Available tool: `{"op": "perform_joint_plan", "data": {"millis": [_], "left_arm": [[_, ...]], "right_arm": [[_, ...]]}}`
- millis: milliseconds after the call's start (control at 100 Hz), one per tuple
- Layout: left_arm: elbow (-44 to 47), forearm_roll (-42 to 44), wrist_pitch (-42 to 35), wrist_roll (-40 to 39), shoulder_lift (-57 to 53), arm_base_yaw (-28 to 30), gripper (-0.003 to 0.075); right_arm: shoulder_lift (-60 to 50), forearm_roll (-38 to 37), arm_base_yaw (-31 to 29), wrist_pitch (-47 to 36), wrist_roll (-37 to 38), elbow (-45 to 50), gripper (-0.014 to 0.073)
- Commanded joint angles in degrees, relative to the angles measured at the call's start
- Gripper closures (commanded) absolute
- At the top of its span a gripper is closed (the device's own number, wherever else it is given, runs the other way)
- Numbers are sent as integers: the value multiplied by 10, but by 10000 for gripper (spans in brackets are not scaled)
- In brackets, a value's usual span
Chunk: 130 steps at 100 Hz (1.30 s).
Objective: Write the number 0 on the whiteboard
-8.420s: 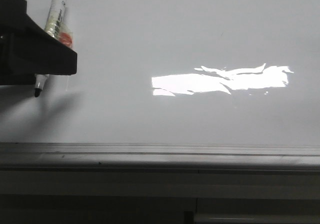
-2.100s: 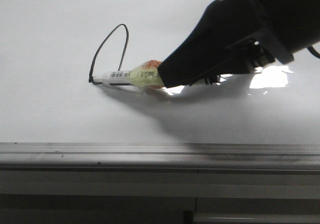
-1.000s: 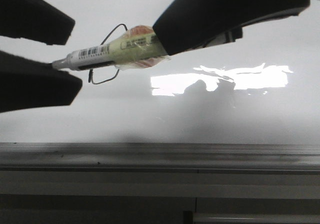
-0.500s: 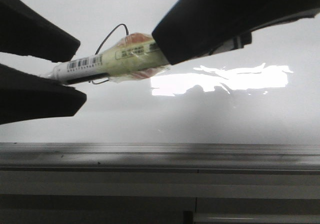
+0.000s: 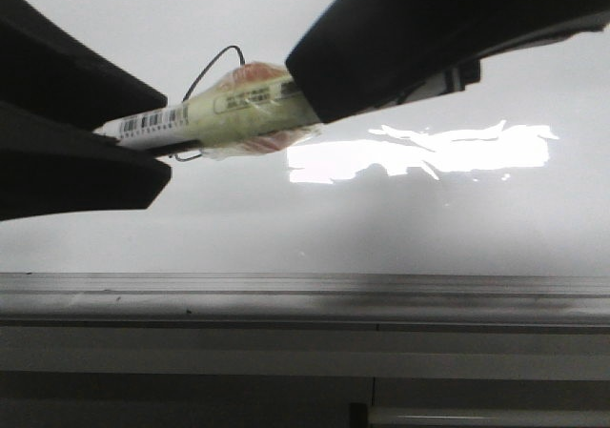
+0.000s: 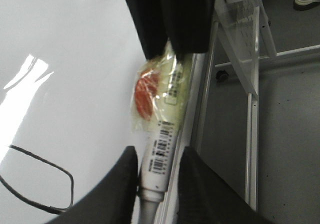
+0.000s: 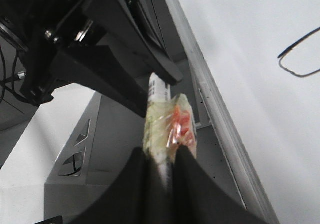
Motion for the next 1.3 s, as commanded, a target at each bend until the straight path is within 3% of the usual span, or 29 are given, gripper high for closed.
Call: {"op": "perform_joint_plan", "data": {"millis": [0, 50, 330, 400, 510, 570, 730, 890, 1130, 1290], "left_arm": [[-15, 2, -4, -2, -2, 1, 671], [-15, 2, -4, -2, -2, 1, 738], [-15, 2, -5, 0, -2, 1, 740], [-15, 2, -4, 0, -2, 1, 740], [-15, 2, -1, -7, -2, 1, 740], [-16, -2, 16, -21, -2, 1, 740], [-27, -5, 107, -146, -5, 1, 740], [-30, -5, 271, -415, -9, 1, 740], [-30, -1, 283, -588, -9, 2, 740], [-30, -1, 307, -637, -9, 2, 740]], "right_arm": [[-6, 33, -3, 3, 0, -20, 651], [-6, 34, -3, 8, 0, -20, 651], [-6, 55, -3, 19, 0, -22, 622], [-6, 56, -3, 29, 0, -21, 504], [-6, 57, -3, 29, 0, -28, 182], [-6, 57, -3, 23, -4, -41, 102], [-29, 58, -3, -70, -37, -76, 171], [-61, 56, -4, -176, -51, -86, 203], [-66, 40, -4, -189, -51, -84, 203], [-66, 40, -4, -189, -51, -80, 203]]}}
